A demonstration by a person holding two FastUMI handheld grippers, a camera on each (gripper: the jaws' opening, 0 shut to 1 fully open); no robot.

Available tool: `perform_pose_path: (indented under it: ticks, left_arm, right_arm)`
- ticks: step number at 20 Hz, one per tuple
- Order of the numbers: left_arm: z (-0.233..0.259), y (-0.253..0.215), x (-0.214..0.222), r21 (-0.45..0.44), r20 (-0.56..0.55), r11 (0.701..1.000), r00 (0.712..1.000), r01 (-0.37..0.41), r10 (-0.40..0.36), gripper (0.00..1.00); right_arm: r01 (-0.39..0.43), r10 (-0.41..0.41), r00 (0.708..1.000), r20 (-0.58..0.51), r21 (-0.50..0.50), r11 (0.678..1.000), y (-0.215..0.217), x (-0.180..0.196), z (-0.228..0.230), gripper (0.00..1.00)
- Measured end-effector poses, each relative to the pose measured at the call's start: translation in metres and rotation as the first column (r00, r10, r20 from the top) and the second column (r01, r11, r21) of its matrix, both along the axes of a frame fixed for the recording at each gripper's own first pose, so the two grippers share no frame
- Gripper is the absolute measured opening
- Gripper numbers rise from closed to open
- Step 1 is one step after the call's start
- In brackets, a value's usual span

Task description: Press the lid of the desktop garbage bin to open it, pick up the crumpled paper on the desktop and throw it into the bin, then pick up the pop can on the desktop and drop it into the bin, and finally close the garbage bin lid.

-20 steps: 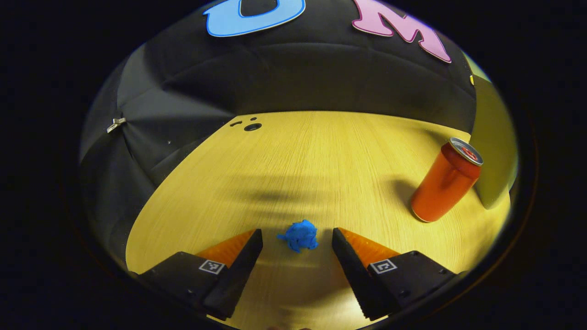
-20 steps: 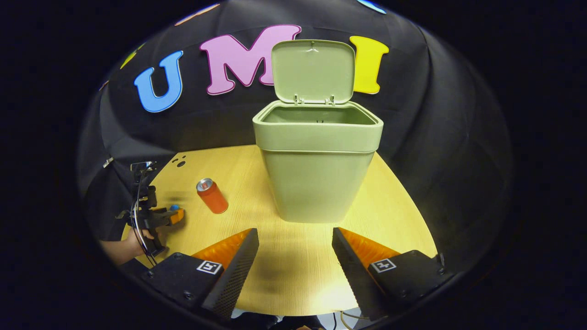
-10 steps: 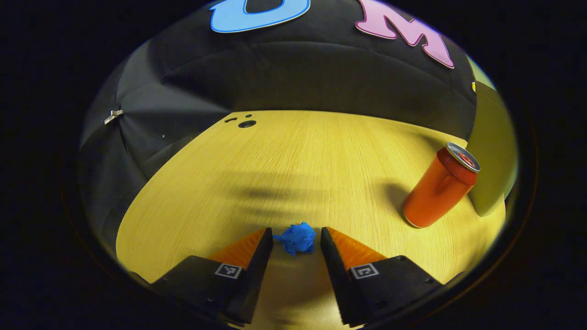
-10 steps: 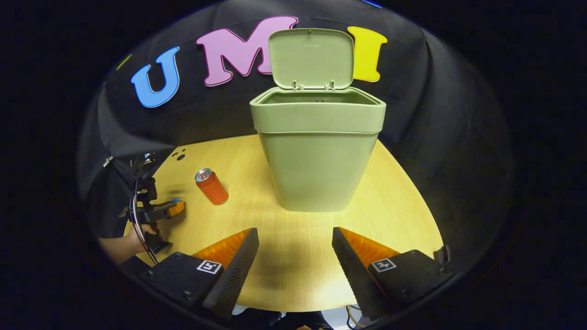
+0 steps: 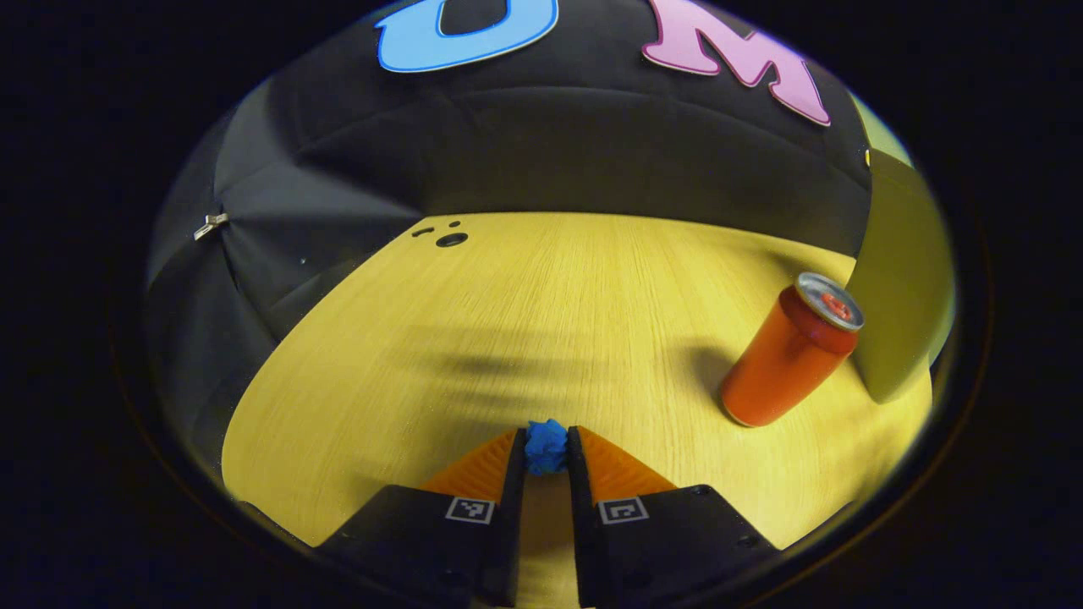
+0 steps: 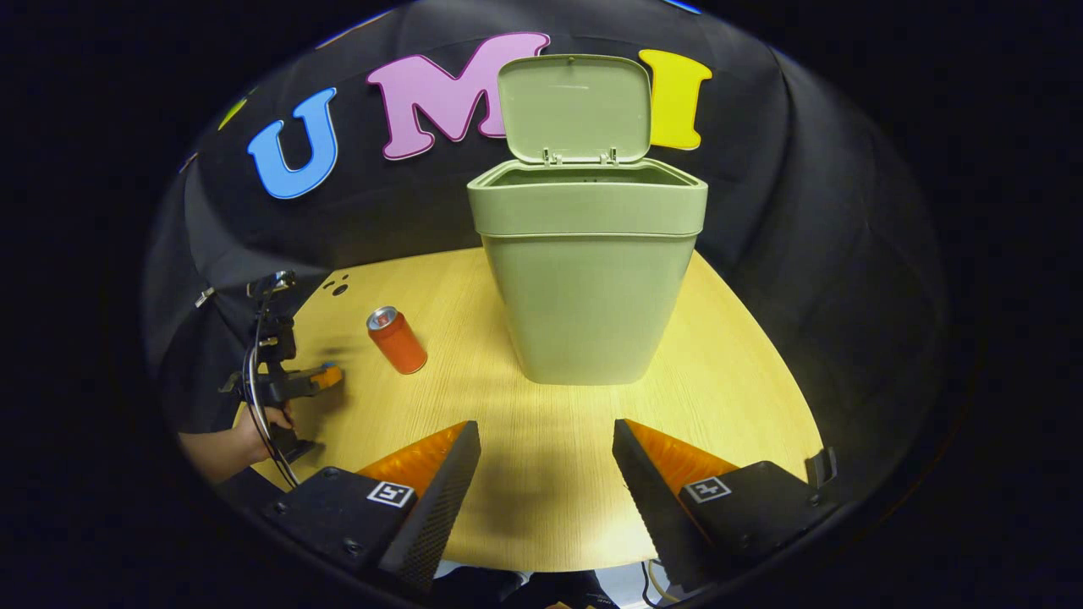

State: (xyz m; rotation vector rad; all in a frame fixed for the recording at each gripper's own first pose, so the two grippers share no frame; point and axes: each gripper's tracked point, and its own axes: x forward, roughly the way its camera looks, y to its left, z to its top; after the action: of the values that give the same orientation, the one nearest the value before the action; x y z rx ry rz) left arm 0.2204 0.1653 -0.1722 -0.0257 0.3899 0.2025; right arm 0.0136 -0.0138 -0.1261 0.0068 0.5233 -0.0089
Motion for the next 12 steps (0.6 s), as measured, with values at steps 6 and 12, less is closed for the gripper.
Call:
perform_pose_path:
  ticks: [6, 12]
  left_arm:
    - [0.057, -0.02, -0.022, 0.051, 0.066, 0.994, 0.993, 0.098, -0.101, 0.34]
    - [0.138, -0.059, -0.034, 0.073, 0.176, 0.98, 0.965, 0.182, -0.193, 0.27]
  right_arm:
    - [-0.03, 0.03, 0.999, 0.012, 0.035, 0.999, 0.008, 0.004, -0.001, 0.99]
    - [-0.026, 0.023, 0.998, 0.054, 0.068, 0.997, -0.001, 0.01, 0.008, 0.99]
